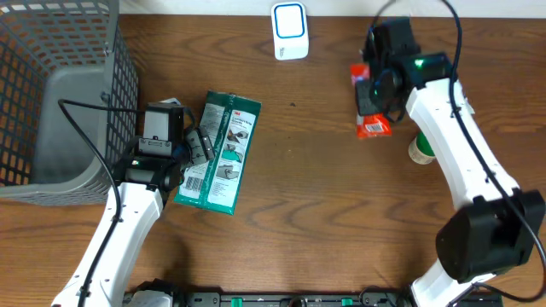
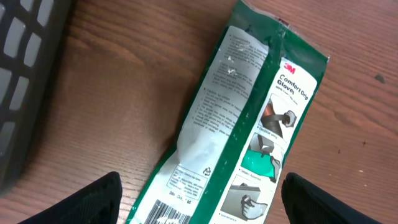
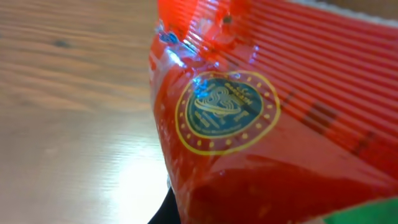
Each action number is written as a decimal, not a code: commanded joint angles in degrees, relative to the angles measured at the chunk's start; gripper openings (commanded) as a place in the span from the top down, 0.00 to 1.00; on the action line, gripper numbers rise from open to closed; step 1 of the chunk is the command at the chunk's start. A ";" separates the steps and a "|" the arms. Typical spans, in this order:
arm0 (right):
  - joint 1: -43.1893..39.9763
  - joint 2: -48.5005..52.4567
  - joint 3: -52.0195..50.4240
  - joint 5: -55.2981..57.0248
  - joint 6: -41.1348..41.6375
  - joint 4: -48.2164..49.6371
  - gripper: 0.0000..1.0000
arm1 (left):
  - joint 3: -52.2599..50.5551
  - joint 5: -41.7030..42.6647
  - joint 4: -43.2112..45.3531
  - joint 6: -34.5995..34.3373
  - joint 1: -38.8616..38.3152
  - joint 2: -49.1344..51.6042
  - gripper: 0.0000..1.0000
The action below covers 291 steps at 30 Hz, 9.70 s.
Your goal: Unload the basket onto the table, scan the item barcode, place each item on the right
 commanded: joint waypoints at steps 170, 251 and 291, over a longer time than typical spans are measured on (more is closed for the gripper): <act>12.41 0.94 -40.50 -51.12 4.70 56.76 0.99 | 1.90 11.04 7.15 9.40 -13.77 10.97 0.53; 22.64 41.22 23.06 24.44 -108.41 81.46 0.99 | 1.51 -0.31 -2.49 -1.01 10.08 -4.17 0.07; 25.57 27.78 25.62 29.24 -66.95 66.69 0.99 | 1.51 -0.31 -2.47 -1.01 10.08 -4.17 0.07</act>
